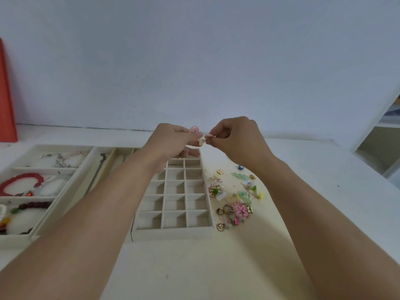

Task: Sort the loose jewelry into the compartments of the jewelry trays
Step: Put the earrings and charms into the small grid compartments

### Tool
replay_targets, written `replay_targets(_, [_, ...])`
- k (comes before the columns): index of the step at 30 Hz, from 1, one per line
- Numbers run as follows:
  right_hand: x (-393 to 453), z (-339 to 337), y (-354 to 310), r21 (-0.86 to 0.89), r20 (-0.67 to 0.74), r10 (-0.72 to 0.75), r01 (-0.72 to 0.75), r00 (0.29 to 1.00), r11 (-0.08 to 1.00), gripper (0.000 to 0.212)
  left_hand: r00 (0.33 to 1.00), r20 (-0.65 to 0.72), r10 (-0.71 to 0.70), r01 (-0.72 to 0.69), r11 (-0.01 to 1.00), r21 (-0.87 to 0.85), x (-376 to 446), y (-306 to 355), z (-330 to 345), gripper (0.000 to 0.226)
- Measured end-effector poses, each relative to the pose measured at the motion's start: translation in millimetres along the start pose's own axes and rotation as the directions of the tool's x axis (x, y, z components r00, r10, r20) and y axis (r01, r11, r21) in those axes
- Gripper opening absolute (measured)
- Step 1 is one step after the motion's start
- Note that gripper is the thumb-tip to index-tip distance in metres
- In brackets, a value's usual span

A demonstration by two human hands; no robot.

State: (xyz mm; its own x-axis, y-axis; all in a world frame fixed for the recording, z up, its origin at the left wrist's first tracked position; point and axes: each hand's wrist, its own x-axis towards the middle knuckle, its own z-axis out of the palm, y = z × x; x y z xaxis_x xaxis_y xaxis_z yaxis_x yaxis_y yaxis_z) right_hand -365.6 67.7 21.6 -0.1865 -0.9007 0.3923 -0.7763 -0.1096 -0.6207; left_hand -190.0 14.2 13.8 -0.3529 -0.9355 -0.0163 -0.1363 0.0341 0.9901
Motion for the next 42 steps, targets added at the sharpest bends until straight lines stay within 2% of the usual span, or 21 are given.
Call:
replay_targets(5, [-2.2, 5.1, 0.8, -0.001, -0.019, -0.004, 0.004, 1.000, 1.000, 0.009, 0.995, -0.096, 0.037, -0.031, 0.997, 0.073, 1.4, -0.6, -8.1, 0.018])
replay_targets(11, [-4.3, 10.9, 0.1, -0.067, -0.052, -0.031, 0.028, 0.998, 0.997, 0.010, 0.999, 0.034, 0.014, -0.015, 0.999, 0.035, -2.7, 3.1, -0.7, 0.023])
replay_targets(24, [-8.8, 21.4, -2.6, 0.003, -0.013, -0.096, 0.096, 0.995, 0.995, 0.012, 0.999, -0.021, 0.039, -0.038, 0.998, 0.046, -1.1, 3.8, -8.0, 0.016])
replay_targets(29, [-10.2, 23.2, -2.2, 0.014, -0.022, -0.087, 0.087, 0.996, 0.996, 0.012, 0.999, -0.008, 0.054, -0.053, 0.989, 0.136, -2.6, 3.3, -9.3, 0.008])
replay_targets(36, [0.0, 6.4, 5.3, 0.179, 0.066, 0.081, -0.091, 0.995, 0.980, 0.011, 0.998, -0.011, 0.063, -0.061, 0.985, 0.162, 2.3, 4.3, -18.0, 0.014])
replay_targets(39, [-0.3, 3.6, 10.1, 0.280, 0.174, 0.144, -0.189, 0.974, 0.941, 0.009, 0.999, -0.008, 0.050, -0.048, 0.989, 0.140, 1.7, 4.4, -20.8, 0.018])
replay_targets(42, [-2.8, 7.2, 9.4, 0.365, 0.255, 0.134, -0.223, 0.958, 0.904, 0.011, 1.000, -0.001, 0.019, -0.019, 0.991, 0.133, 0.8, 4.9, -19.6, 0.021])
